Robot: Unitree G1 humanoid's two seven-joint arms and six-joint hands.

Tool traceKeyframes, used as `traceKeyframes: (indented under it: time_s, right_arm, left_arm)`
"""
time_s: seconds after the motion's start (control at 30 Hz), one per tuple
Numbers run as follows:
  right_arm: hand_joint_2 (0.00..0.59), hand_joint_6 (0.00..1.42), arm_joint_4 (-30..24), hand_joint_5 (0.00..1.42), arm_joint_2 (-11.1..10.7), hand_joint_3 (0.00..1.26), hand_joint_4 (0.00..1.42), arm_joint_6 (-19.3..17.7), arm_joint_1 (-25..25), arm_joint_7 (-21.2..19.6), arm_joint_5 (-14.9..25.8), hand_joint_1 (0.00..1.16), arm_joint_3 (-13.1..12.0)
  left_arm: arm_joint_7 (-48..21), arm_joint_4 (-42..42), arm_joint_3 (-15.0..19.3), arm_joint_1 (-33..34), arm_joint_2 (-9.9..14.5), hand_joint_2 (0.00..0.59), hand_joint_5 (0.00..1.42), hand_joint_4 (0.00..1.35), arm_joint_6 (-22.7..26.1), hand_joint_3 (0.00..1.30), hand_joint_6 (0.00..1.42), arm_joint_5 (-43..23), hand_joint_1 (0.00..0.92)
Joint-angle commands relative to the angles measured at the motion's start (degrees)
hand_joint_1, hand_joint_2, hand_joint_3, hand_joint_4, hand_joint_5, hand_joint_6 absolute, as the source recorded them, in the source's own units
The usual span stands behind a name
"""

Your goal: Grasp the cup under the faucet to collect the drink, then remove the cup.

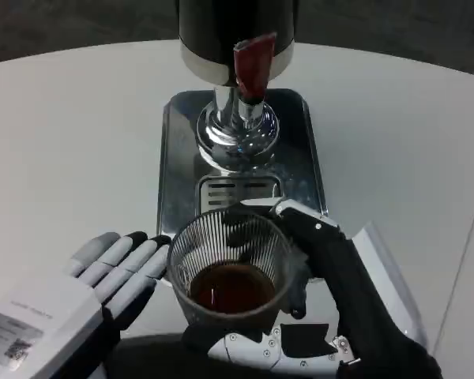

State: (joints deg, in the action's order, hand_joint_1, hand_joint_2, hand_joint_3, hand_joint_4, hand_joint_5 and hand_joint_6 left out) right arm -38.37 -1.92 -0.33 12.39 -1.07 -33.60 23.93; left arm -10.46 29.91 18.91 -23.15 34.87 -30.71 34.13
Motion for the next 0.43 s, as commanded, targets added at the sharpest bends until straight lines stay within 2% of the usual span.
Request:
traceKeyframes:
  time_s: [0.03,0.43]
  right_arm:
    - [0.102,1.25,-1.53,0.91,0.69,0.65,0.88,-1.3,-0.17,-0.62,0.59,1.11,-0.06]
    - [0.103,1.25,-1.35,0.91,1.14,0.65,0.88,-1.3,0.08,-1.09,0.53,1.11,-0.34]
  left_arm:
    - [-1.29,0.37,-0.61,-0.11,-0.09,0.05,0.0,0.0,0.62,0.0,0.0,-0.63,0.0]
    - [-1.05,-0.01,-1.02,1.7,-0.63,0.052,0.0,0.0,2.58,0.0,0.0,-0.24,0.0]
